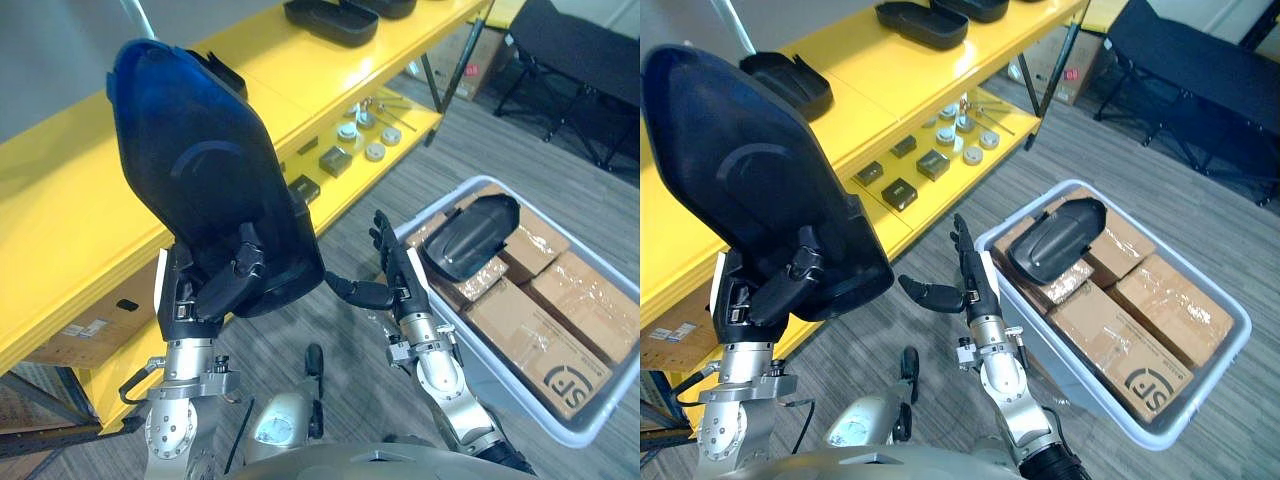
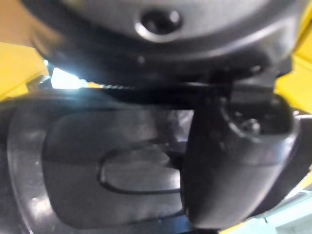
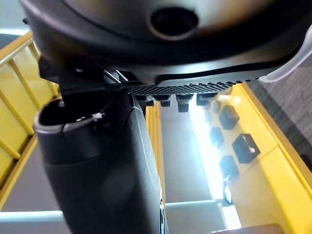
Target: Walk over and take three plastic housings, then place them on the shelf
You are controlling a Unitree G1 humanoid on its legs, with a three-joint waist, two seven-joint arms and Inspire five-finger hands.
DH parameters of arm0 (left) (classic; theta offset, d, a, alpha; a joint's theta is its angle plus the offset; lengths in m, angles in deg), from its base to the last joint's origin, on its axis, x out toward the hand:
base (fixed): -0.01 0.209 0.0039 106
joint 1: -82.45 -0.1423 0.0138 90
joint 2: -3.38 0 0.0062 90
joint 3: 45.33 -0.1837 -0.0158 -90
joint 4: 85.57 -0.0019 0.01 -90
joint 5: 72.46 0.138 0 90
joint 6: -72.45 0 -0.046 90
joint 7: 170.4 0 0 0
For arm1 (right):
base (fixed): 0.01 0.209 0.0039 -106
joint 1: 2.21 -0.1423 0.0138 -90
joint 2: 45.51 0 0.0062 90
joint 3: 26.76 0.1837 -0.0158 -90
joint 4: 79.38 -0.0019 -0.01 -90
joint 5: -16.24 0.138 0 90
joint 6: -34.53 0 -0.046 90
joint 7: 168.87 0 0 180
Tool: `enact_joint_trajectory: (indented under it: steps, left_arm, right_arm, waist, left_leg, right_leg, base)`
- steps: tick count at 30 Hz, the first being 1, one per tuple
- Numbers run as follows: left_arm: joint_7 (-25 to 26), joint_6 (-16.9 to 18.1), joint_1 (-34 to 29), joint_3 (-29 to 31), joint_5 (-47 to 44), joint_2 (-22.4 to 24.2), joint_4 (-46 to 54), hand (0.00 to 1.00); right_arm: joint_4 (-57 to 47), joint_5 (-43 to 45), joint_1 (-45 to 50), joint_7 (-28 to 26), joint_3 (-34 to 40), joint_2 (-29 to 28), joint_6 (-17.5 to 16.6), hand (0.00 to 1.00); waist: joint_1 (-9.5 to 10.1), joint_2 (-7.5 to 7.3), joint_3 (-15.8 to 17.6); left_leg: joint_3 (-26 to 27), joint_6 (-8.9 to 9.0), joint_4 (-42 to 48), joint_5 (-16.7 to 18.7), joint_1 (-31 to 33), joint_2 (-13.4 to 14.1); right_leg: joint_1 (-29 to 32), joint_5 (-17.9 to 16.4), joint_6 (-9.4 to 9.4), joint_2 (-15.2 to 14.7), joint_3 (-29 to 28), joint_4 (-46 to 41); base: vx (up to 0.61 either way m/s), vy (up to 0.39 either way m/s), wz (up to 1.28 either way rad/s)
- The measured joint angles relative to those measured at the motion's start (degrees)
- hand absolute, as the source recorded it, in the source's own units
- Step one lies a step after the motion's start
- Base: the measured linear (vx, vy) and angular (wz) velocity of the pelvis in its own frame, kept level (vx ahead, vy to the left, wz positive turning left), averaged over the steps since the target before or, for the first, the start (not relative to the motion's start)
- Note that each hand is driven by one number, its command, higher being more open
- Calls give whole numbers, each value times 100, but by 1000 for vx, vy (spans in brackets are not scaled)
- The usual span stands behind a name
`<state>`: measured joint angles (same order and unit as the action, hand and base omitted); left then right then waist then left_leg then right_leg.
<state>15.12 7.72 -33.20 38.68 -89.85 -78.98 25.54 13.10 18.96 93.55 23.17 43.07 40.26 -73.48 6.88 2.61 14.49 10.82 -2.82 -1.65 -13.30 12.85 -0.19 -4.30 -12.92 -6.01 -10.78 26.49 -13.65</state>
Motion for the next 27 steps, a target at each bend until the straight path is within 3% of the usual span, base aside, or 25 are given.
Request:
enact_joint_trajectory:
  steps: [2,5,9,10,11,12,14,16,19,20,21,22,23,25,26,27]
  left_arm:
    - [198,-1,60,10,1,-3,-214,0]
    - [296,-8,26,129,-1,-1,-306,0]
    - [129,-6,75,673,-22,-1,-240,0]
    - [116,-3,75,797,-29,-1,-164,0]
    - [118,0,92,858,-34,-7,-137,0]
    - [168,-2,150,919,-65,-8,-134,0]
    - [234,-6,188,919,-117,-5,-119,0]
    - [228,-32,270,909,-123,-20,-92,0]
    - [145,-35,350,864,-198,-18,-95,0]
    - [51,18,465,837,-251,-24,-183,0]
    - [50,45,519,845,-252,-64,-199,0]
    - [22,157,563,866,-259,-111,-212,0]
    - [4,213,714,865,-268,-141,-360,0]
    - [21,196,797,856,-275,-145,-629,0]
    - [-6,196,755,854,-275,-147,-624,0]
    - [-53,196,664,857,-279,-172,-588,0]
  right_arm:
    - [0,1,5,-26,28,31,-44,100]
    - [-2,18,-22,-17,29,23,-51,100]
    - [-9,22,-321,41,-81,-80,-179,100]
    - [-19,22,-389,54,-83,-99,-332,100]
    - [-15,22,-436,72,-81,-110,-384,100]
    - [-14,21,-502,155,-67,-128,-464,100]
    - [-2,19,-699,277,-23,-126,-555,100]
    - [3,3,-934,338,114,-126,-632,100]
    - [-88,3,-1298,346,448,5,-782,100]
    - [-227,33,-1422,318,773,103,-929,100]
    - [-359,53,-1430,308,863,120,-947,100]
    - [-609,50,-1417,325,973,227,-1014,100]
    - [-717,49,-1382,344,1070,210,-1087,100]
    - [-1263,0,-1267,388,1261,263,-1105,100]
    - [-1446,-5,-1242,399,1332,310,-1113,100]
    - [-1725,-12,-1237,371,1533,406,-1161,100]
  waist:
    - [-15,-27,103]
    - [99,-96,172]
    - [249,-66,204]
    - [289,13,199]
    - [315,38,209]
    - [342,-1,197]
    - [300,2,198]
    - [248,31,195]
    - [209,156,149]
    - [68,185,125]
    - [62,205,113]
    - [95,347,45]
    - [94,278,108]
    - [-134,198,37]
    - [-119,164,32]
    - [-88,38,-81]
  left_leg:
    - [16,-2,332,149,90,10]
    - [47,-45,1186,669,251,47]
    - [10,-107,2746,1622,720,198]
    - [-32,-164,3342,2006,957,294]
    - [-63,-205,3556,2127,1036,288]
    - [-113,-266,3697,2281,1100,192]
    - [-223,-441,3690,2391,1068,-84]
    - [-410,-423,3552,2387,884,-312]
    - [-982,-272,2719,2083,278,-619]
    - [-1163,-173,2359,2320,-24,-668]
    - [-1140,-532,2870,2485,27,-543]
    - [-1365,-335,2977,2822,-172,-203]
    - [-1582,-274,3122,2758,-271,-444]
    - [-2157,-283,2965,2742,-677,-766]
    - [-2286,-275,2864,2721,-798,-851]
    - [-2526,-200,2596,2680,-987,-989]
  right_leg:
    - [-17,-9,-76,-56,-8,-133]
    - [-267,-60,-133,-127,29,-132]
    - [-483,-376,39,-198,183,-253]
    - [-484,-527,2,-187,180,-462]
    - [-478,-624,-23,-194,153,-605]
    - [-394,-753,123,-300,72,-847]
    - [-196,-624,121,-475,-334,-1360]
    - [-42,-739,112,-474,-662,-1524]
    - [522,-719,131,-22,-1279,-1520]
    - [1106,-688,115,198,-1654,-1413]
    - [1265,-643,33,205,-1778,-1395]
    - [1416,-557,-122,338,-1916,-1275]
    - [1451,-509,-185,273,-2242,-1164]
    - [1516,-406,-352,330,-2838,-1114]
    - [1512,-396,-337,285,-2828,-1119]
    - [1495,-267,-245,215,-2766,-1002]
  base:
    - [-2,-10,-2]
    - [51,8,0]
    - [47,106,12]
    - [106,163,16]
    - [140,160,20]
    - [168,166,34]
    - [187,188,49]
    - [129,161,59]
    - [111,122,97]
    - [196,11,134]
    - [340,-25,133]
    - [274,-63,71]
    - [323,-105,117]
    - [292,-131,158]
    - [285,-157,137]
    - [274,-227,140]
